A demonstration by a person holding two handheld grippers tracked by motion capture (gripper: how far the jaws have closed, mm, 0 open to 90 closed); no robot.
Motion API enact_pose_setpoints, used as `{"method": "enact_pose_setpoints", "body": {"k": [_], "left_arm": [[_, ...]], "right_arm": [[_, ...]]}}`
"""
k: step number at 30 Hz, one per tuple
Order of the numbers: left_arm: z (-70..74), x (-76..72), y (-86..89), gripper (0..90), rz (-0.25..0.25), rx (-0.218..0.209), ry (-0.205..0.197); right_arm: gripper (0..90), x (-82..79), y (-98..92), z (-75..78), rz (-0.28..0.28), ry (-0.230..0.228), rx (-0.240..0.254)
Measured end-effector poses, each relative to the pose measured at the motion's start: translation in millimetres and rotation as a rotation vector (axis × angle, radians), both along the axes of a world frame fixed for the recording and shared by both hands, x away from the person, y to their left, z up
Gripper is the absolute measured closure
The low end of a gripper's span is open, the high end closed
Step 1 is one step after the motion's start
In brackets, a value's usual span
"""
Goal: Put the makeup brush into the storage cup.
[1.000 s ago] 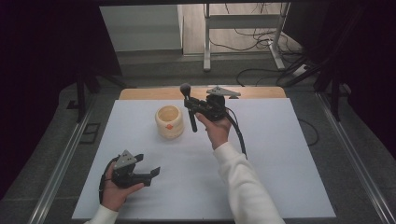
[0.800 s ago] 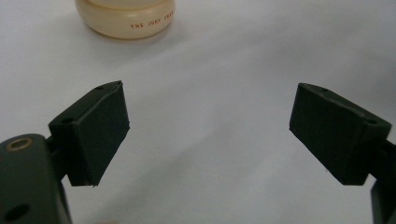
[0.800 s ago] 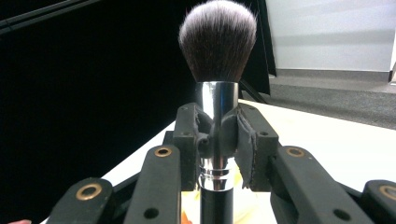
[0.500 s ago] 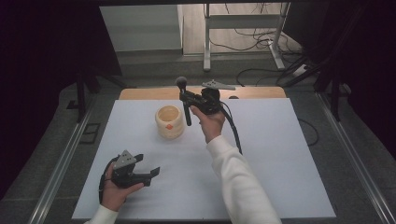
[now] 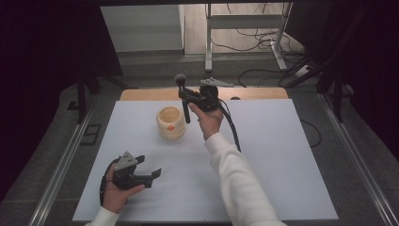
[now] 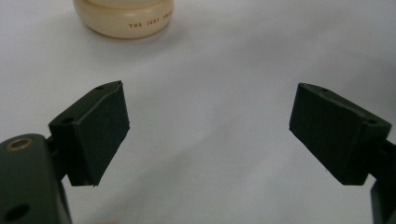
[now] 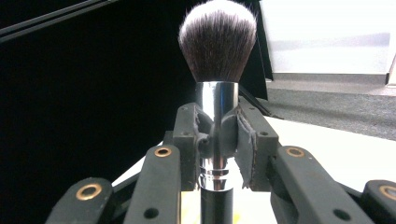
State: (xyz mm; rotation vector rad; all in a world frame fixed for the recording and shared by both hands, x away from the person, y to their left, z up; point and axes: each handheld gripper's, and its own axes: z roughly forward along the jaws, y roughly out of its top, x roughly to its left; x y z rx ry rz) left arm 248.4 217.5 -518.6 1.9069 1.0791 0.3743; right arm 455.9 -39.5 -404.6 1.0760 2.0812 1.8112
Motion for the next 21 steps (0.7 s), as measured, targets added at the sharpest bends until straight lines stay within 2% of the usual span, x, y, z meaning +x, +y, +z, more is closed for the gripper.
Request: {"method": "enact_pose_setpoints", "body": {"k": [21], "left_arm": [[0.7,0.0,1.3,12.8,0.0,-0.005,-0.002]], "right_arm": [[71.3,9.6,17.3,4.4,0.006,0.001,0.003]]}}
